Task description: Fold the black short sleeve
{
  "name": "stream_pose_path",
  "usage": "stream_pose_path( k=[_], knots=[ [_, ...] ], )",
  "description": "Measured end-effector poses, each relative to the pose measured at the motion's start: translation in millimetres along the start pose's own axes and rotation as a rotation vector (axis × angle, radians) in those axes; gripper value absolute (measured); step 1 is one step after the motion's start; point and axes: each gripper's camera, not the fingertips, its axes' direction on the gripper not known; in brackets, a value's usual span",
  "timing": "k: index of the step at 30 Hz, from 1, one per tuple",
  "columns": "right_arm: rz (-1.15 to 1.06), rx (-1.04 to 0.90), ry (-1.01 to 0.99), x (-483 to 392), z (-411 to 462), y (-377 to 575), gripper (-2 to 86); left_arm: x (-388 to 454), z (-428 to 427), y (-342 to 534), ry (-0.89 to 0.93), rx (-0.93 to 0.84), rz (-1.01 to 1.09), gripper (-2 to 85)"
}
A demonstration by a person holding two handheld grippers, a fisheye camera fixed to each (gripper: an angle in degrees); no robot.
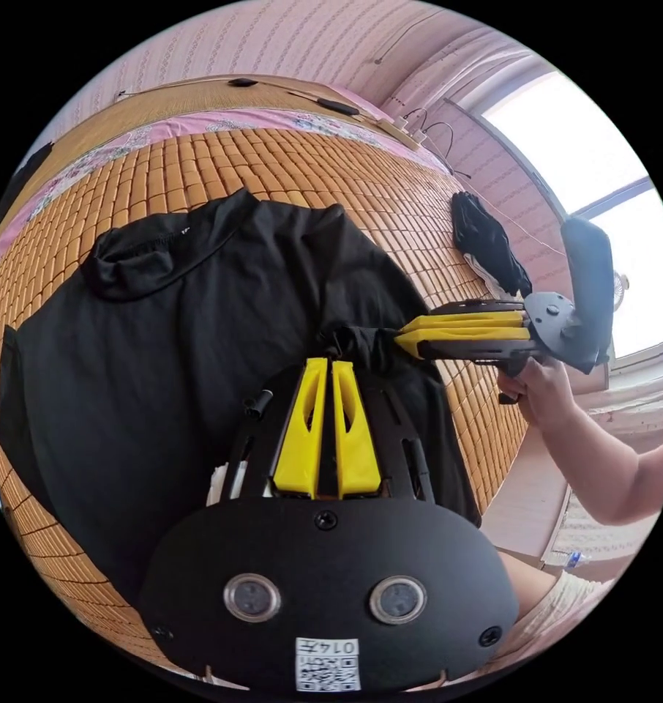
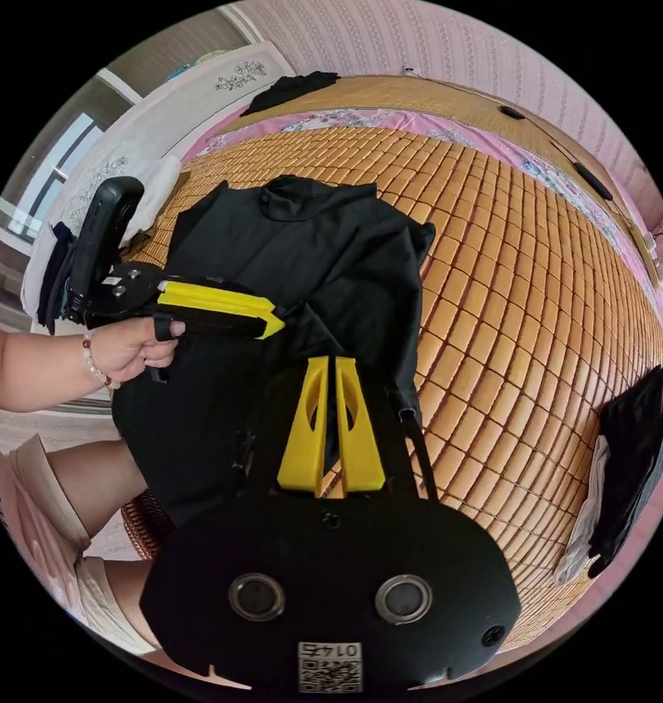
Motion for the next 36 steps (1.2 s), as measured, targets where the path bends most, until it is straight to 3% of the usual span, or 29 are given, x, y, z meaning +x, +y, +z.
stream_pose_path(
  k=[8, 16, 20, 23, 30, 36],
  knots=[
    [0.717, 0.49, -0.154, 119.8, -96.4, 129.4, 0.7, 108.9, -22.0, -103.0, 0.145, 0.16, 0.313, -1.0],
    [1.01, 0.572, -0.065, 161.4, -103.6, 191.5, 0.6, 281.4, 109.4, -195.6, 0.07, -0.044, 0.714, -0.9],
    [1.122, 0.571, -0.072, 176.7, -92.5, 211.5, 0.5, 320.6, 171.2, -201.9, 0.037, -0.157, 0.727, -0.8],
    [1.169, 0.556, -0.085, 182.1, -83.8, 222.9, 0.4, 339.4, 209.4, -200.7, 0.005, -0.233, 0.71, -0.1],
    [1.153, 0.526, -0.05, 189.5, -75.5, 228.9, -0.1, 365.5, 210.1, -208.4, 0.038, -0.206, 0.667, 6.1],
    [0.865, 0.409, 0.035, 186.6, -67.4, 163.1, -0.1, 367.9, 164.3, -205.5, 0.005, -0.108, 0.654, 5.9]
  ],
)
